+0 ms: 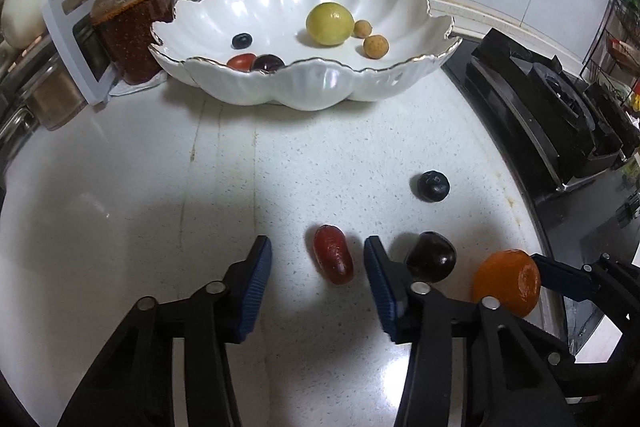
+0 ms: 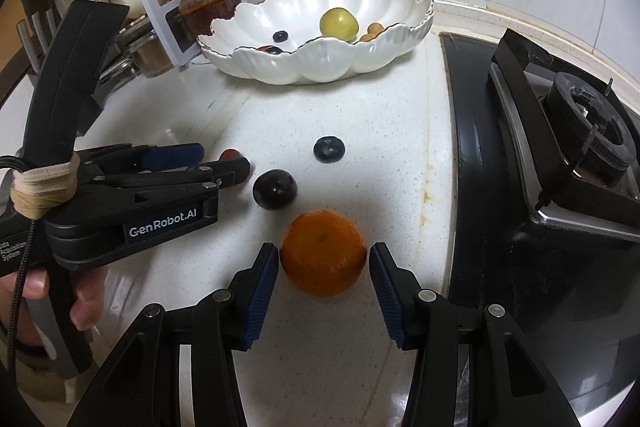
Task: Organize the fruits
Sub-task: 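Grasp the dark red oval fruit with the left tool while the right tool grasps the tangerine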
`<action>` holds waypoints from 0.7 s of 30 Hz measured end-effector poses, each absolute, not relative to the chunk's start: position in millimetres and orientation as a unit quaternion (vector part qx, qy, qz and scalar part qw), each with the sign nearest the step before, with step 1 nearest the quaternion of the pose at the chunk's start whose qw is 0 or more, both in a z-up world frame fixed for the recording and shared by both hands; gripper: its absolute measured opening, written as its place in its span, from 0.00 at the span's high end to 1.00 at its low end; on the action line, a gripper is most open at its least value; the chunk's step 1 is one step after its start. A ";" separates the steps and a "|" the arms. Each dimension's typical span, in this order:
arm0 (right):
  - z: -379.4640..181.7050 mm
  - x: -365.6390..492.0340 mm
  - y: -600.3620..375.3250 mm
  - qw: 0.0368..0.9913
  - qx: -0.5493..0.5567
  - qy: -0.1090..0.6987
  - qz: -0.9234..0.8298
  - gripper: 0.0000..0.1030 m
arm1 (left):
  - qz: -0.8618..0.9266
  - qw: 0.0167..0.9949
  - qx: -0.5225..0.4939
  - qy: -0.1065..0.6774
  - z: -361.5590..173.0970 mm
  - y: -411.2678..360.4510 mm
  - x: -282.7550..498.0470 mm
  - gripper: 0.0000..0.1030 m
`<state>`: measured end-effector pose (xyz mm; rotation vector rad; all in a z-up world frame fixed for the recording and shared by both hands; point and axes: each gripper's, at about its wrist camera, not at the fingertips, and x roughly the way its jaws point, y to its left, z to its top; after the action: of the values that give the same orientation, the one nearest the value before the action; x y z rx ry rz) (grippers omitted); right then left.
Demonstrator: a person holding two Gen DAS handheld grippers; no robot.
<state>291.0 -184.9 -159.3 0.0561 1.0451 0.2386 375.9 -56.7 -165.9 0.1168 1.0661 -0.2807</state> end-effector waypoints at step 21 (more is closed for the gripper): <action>-152.0 287.8 -191.0 0.864 0.040 0.484 0.136 0.58 | -0.131 0.858 0.039 0.496 -152.7 -56.8 362.6 0.82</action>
<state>287.8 -191.0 -152.0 0.0842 1.0136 0.2846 362.6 -56.8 -152.7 0.0821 1.0409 -0.2757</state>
